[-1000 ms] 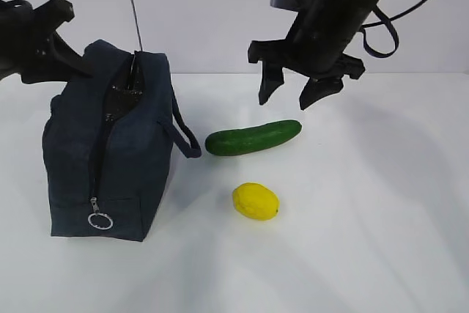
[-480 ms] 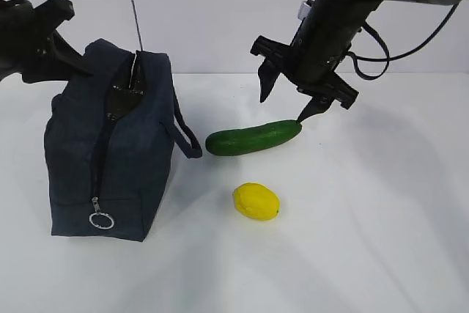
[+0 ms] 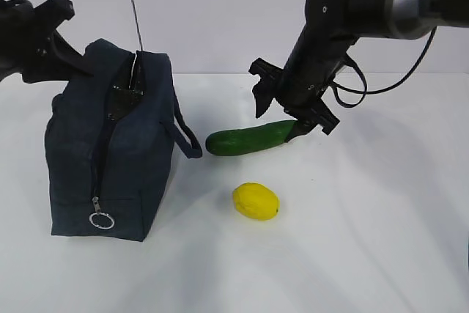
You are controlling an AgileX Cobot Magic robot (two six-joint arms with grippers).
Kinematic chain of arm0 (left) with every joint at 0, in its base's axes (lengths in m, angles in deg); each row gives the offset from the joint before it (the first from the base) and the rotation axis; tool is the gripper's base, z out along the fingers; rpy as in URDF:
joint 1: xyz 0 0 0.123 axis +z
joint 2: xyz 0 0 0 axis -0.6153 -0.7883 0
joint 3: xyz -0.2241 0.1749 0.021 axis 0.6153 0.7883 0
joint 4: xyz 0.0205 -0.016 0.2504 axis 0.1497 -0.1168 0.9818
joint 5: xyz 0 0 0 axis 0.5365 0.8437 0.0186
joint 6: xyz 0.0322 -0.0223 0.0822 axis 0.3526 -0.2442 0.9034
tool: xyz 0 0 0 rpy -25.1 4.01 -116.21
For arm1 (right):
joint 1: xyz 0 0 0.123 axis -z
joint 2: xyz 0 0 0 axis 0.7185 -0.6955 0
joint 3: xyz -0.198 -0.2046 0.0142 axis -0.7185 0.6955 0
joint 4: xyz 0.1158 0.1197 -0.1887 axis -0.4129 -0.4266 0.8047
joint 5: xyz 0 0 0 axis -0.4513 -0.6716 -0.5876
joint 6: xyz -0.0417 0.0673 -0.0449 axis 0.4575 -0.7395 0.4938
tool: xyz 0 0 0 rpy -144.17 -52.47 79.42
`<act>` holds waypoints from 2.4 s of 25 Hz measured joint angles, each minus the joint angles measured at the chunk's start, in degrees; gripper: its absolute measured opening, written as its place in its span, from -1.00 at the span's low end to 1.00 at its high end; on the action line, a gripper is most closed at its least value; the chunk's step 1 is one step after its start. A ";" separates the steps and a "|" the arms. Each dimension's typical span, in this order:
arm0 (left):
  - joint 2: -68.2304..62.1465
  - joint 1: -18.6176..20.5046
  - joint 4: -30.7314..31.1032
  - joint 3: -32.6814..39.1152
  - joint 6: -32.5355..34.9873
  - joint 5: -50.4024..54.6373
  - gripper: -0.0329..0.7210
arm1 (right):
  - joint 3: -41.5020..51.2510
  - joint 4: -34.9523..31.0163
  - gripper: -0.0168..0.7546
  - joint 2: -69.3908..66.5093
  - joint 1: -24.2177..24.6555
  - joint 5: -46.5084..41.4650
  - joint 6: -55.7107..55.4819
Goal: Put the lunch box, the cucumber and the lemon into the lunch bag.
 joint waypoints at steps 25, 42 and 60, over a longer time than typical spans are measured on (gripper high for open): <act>0.00 0.00 0.00 0.00 0.00 -0.10 -0.88 | -0.12 -1.40 0.45 -6.98 0.00 11.13 -2.39; 0.00 0.00 0.00 0.00 0.00 -0.10 -0.89 | -0.12 -1.40 0.21 -7.92 0.00 12.25 -1.99; 0.00 0.00 0.00 0.00 0.00 -0.10 -0.89 | -0.35 -2.48 0.04 -7.92 0.00 10.55 -0.54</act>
